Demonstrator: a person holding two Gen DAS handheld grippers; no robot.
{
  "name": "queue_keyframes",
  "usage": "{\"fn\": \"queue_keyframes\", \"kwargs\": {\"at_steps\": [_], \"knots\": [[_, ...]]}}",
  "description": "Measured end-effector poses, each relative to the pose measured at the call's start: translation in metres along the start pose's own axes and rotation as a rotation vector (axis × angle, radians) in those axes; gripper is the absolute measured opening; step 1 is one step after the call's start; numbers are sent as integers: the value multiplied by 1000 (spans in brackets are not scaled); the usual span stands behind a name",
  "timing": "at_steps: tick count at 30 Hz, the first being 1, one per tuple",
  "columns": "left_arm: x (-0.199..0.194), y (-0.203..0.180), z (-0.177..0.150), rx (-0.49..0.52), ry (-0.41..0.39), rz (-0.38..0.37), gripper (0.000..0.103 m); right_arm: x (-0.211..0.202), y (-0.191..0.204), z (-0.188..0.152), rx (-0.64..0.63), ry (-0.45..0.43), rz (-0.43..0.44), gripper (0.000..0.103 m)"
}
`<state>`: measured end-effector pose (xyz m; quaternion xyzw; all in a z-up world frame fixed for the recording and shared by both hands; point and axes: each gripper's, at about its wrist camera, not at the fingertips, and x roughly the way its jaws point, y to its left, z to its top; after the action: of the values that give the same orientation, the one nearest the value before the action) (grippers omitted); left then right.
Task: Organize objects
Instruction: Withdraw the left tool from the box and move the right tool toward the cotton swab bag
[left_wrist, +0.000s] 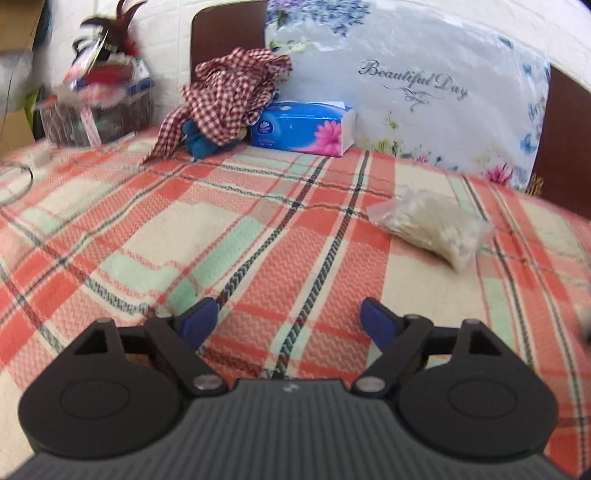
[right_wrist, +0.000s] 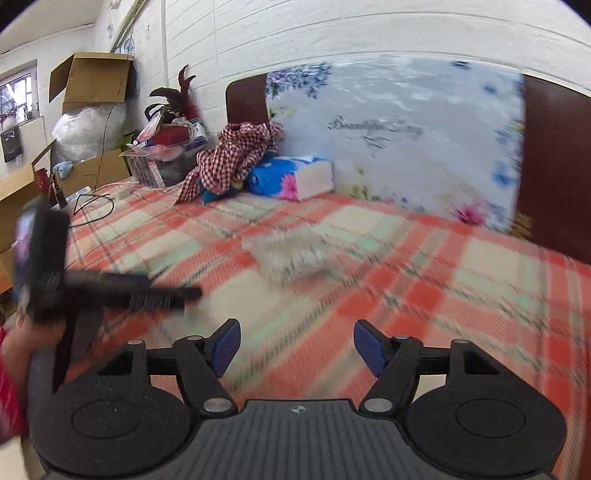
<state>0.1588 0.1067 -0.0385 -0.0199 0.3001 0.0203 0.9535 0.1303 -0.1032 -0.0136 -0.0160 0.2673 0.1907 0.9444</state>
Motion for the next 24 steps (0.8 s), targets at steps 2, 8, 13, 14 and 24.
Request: {"fn": "queue_keyframes", "kwargs": {"at_steps": [2,8,13,14,24], "knots": [[1,6,0,-30,-2,-19,86,34,-1,21,14,-1,-7,69],[1,0,-2,-21,-3,-9,86,99,-12,51,167,92,37,74],[2,0,-1,-23,-3,-10,86,112,3,46,92,155,-21,27],[3,0,-1,-23,-3,-10,86,107,2,45,104,150,-19,24],[4,0,0,-17,-1,-7,87,-16,-12,-34,31,123,-36,15]]}}
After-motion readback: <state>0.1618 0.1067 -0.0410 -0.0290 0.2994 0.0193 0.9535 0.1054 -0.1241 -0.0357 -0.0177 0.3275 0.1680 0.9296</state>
